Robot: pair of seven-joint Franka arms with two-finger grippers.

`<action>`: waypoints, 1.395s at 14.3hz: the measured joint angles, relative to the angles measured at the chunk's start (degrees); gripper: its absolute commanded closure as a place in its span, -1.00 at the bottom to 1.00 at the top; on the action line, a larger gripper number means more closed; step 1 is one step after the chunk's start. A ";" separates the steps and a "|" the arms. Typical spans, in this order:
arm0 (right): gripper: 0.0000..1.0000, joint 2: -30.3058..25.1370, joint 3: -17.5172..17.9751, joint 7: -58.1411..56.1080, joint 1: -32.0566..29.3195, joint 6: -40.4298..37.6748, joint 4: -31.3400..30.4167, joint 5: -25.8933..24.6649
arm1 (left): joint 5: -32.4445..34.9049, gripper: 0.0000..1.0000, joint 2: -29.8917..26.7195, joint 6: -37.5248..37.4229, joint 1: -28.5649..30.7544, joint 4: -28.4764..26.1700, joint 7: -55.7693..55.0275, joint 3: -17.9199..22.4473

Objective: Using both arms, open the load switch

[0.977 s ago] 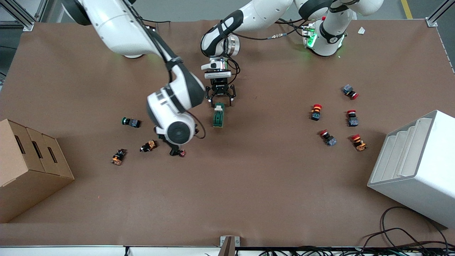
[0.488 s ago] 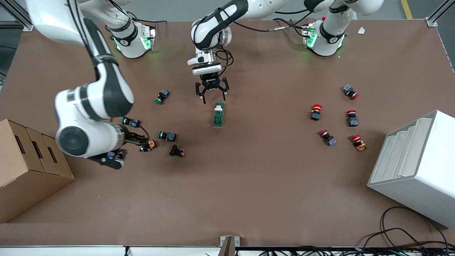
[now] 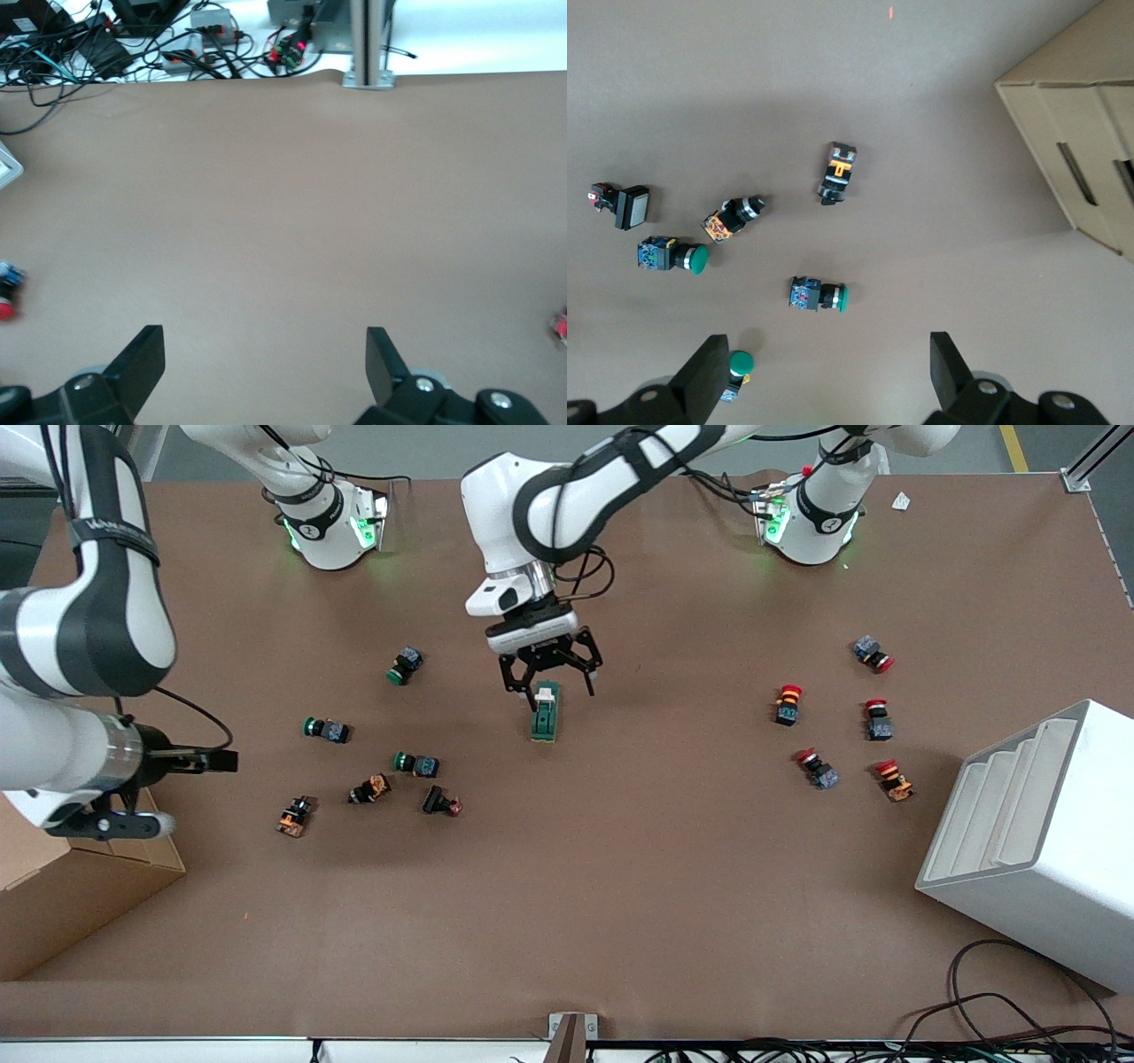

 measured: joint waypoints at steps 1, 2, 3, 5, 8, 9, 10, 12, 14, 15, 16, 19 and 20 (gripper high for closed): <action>-1.00 -0.68 0.02 -0.15 -0.07 0.02 -0.01 -0.08 | -2.99 -1.00 -1.23 0.02 2.08 0.91 3.62 -0.02; -1.00 -1.27 0.06 -0.16 -0.06 0.04 -0.03 -0.16 | -6.18 -1.00 -2.29 0.02 4.10 2.03 7.02 -0.04; -1.00 -1.75 0.02 -0.23 -0.06 0.05 -0.03 -0.23 | -9.29 -1.00 -3.28 0.01 6.24 3.32 10.70 -0.02; -1.00 -2.49 -0.18 -1.29 -0.25 0.08 -0.05 -0.35 | -14.55 -1.00 -5.37 -0.08 11.10 5.64 19.28 0.00; -1.00 -3.41 -0.36 -2.75 -1.45 0.14 -0.03 -0.37 | -22.70 -1.00 -8.72 -0.08 19.08 6.83 33.28 0.10; -1.00 -3.69 -0.36 -2.97 -1.68 0.18 -0.02 -0.37 | -26.31 -1.00 -10.08 -0.08 21.02 7.04 37.95 0.79; -1.00 -4.02 -0.36 -3.09 -1.77 0.21 0.00 -0.37 | -30.14 -1.00 -11.68 -0.09 21.85 7.14 42.33 2.93; -1.00 -4.67 -0.32 -3.12 -1.76 0.23 0.19 -0.37 | -39.28 -1.00 -15.28 -0.10 21.70 7.22 52.00 10.08; -1.00 -4.93 -0.25 -3.12 -1.75 0.23 0.49 -0.37 | -47.30 -1.00 -18.74 -0.19 21.68 7.21 62.80 17.40; -1.00 -4.93 -0.22 -3.12 -1.74 0.23 0.52 -0.37 | -50.44 -1.00 -20.22 -0.59 21.75 7.19 67.58 20.60; -1.00 -4.93 -0.20 -3.12 -1.74 0.23 0.53 -0.37 | -52.96 -1.00 -21.59 -1.89 21.87 7.15 71.77 23.38; -1.00 -4.93 -0.19 -3.12 -1.74 0.32 1.13 -0.37 | -56.82 -1.00 -25.01 -8.69 22.07 6.94 79.10 28.35; -1.00 -4.94 -0.17 -3.13 -1.74 0.26 1.48 -0.37 | -57.14 -1.00 -25.94 -11.22 22.08 6.86 79.85 28.94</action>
